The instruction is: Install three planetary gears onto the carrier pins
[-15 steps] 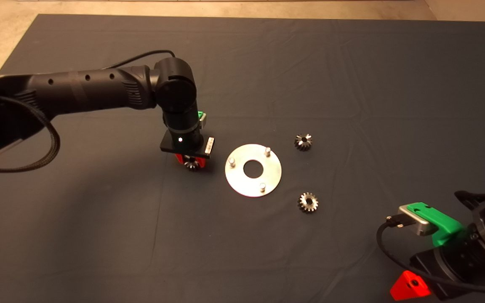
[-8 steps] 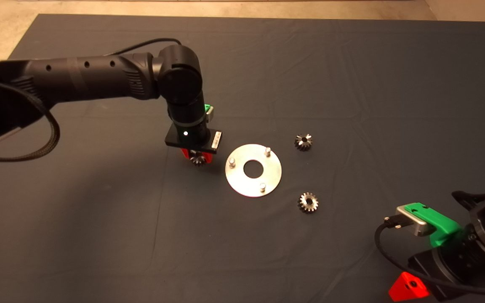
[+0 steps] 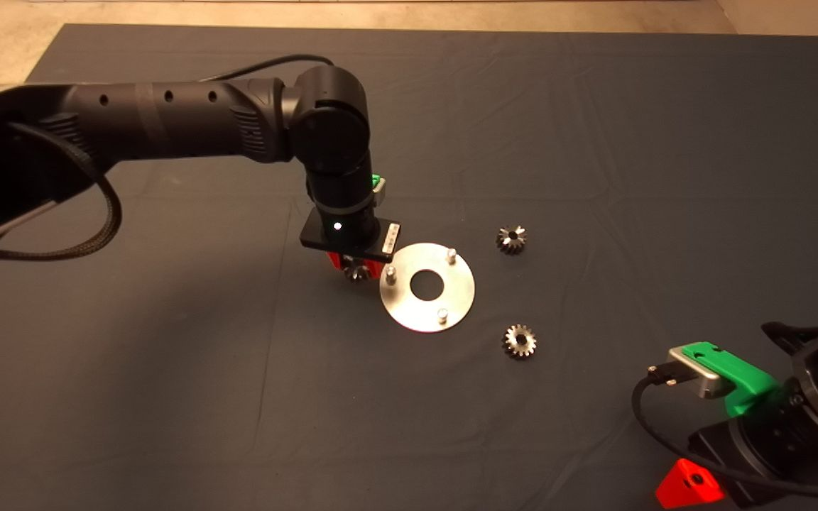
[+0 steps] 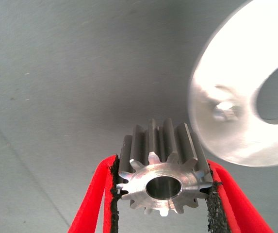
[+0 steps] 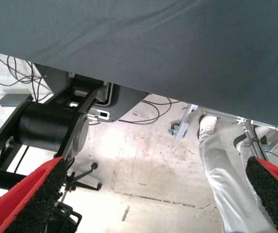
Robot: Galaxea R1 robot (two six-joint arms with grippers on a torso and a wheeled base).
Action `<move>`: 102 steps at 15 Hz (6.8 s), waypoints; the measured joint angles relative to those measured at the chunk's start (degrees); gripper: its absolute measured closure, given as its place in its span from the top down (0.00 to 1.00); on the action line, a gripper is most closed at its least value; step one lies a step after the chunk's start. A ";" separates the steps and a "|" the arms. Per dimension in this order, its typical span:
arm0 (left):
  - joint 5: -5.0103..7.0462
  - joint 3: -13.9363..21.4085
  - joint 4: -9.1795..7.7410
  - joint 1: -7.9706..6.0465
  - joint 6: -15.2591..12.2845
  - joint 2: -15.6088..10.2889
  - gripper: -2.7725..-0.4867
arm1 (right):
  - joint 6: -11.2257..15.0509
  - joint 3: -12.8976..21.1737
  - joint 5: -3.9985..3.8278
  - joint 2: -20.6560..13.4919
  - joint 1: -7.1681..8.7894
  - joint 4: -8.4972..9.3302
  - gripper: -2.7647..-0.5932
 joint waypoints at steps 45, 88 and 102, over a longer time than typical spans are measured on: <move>0.24 -6.32 1.84 1.76 1.74 7.38 0.17 | 0.00 -0.02 0.00 0.26 0.00 0.00 0.99; -0.01 -8.96 2.82 0.94 6.31 6.58 0.17 | -0.26 -0.07 0.00 -2.08 0.02 0.00 0.99; -0.01 -7.91 0.27 0.96 4.63 6.55 0.17 | -0.45 -0.46 0.00 -2.08 0.05 0.00 0.99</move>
